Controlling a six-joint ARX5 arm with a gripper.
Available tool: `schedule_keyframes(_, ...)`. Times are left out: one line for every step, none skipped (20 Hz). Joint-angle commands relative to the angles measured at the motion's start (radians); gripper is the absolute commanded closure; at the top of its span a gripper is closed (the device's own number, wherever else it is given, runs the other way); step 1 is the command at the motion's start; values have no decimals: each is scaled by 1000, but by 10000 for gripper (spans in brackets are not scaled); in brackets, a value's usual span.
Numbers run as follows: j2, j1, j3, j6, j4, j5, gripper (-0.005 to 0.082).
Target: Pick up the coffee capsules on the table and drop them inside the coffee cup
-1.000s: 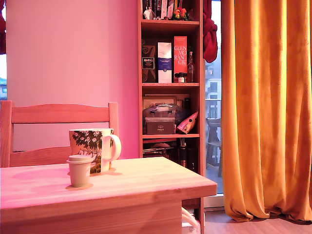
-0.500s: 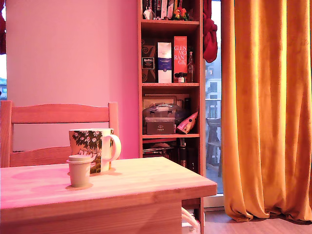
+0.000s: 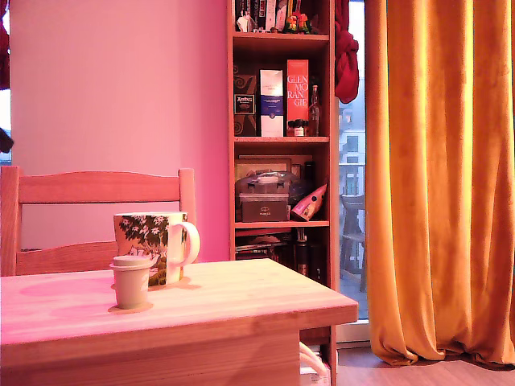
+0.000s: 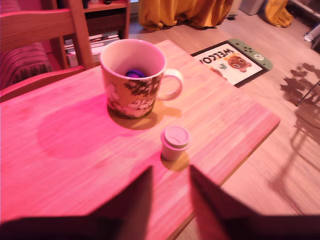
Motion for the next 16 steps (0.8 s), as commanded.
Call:
schedule_keyframes(5, -1, -4, -3, 5, -2, 59)
schedule_keyframes(5, -1, -4, -3, 5, -2, 59)
schedule_keyframes(5, -1, -4, -3, 3, -2, 59)
schedule_keyframes(9, -1, -4, -3, 4, -2, 59)
schedule_keyframes(13, -1, -4, -2, 5, -3, 59)
schedule_keyframes(25, -1, -4, -2, 13, -6, 59)
schedule_keyframes(39, -1, -6, -2, 28, -6, 60)
schedule_keyframes(53, -3, -10, 1, 45, -8, 60)
schedule_keyframes(66, -8, -19, 16, 76, -16, 60)
schedule_keyframes(77, -12, -33, 16, 105, -21, 60)
schedule_keyframes(90, -16, -48, 19, 139, -22, 60)
schedule_keyframes(98, -21, -60, 19, 164, -29, 60)
schedule_keyframes(106, -27, -69, 23, 196, -34, 60)
schedule_keyframes(114, -33, -77, 23, 224, -48, 60)
schedule_keyframes(126, -38, -84, 48, 247, -56, 60)
schedule_keyframes(134, -40, -93, 72, 268, -65, 60)
